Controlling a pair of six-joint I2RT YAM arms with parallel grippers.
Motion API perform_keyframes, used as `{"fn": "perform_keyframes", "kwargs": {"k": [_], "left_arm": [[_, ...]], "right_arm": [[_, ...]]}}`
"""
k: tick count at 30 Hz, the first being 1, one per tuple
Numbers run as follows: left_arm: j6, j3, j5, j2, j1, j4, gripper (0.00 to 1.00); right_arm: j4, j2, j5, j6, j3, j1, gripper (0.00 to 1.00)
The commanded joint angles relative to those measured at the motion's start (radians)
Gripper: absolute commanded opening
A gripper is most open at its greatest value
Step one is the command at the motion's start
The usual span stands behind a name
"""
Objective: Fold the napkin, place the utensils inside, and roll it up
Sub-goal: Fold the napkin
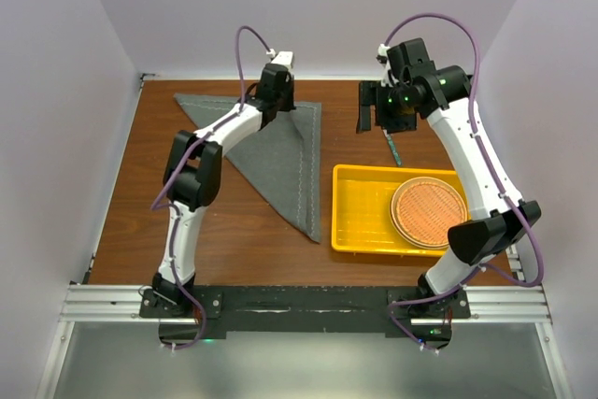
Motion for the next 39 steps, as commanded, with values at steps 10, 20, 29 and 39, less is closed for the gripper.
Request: {"fn": "perform_keyframes", "kwargs": {"k": [10,20,29,39], "left_arm": [[0.103,0.100,-0.015,0.051,-0.049,0.072,0.00],[0.123,0.137,-0.033,0.079,-0.058,0.076,0.00],[0.109,0.174,-0.048,0.125,-0.058,0.094,0.00],[0.086,0.223,-0.039,0.172,-0.058,0.138,0.00]], "right_arm": [[-0.028,-0.029,0.007,-0.027,-0.038,-0.022,0.78],[-0.028,-0.038,-0.001,-0.037,-0.048,-0.035,0.78],[-0.031,-0.035,-0.009,-0.039,-0.058,-0.049,0.78],[-0.034,-0.024,-0.021,-0.040,-0.064,-0.054,0.78]]}}
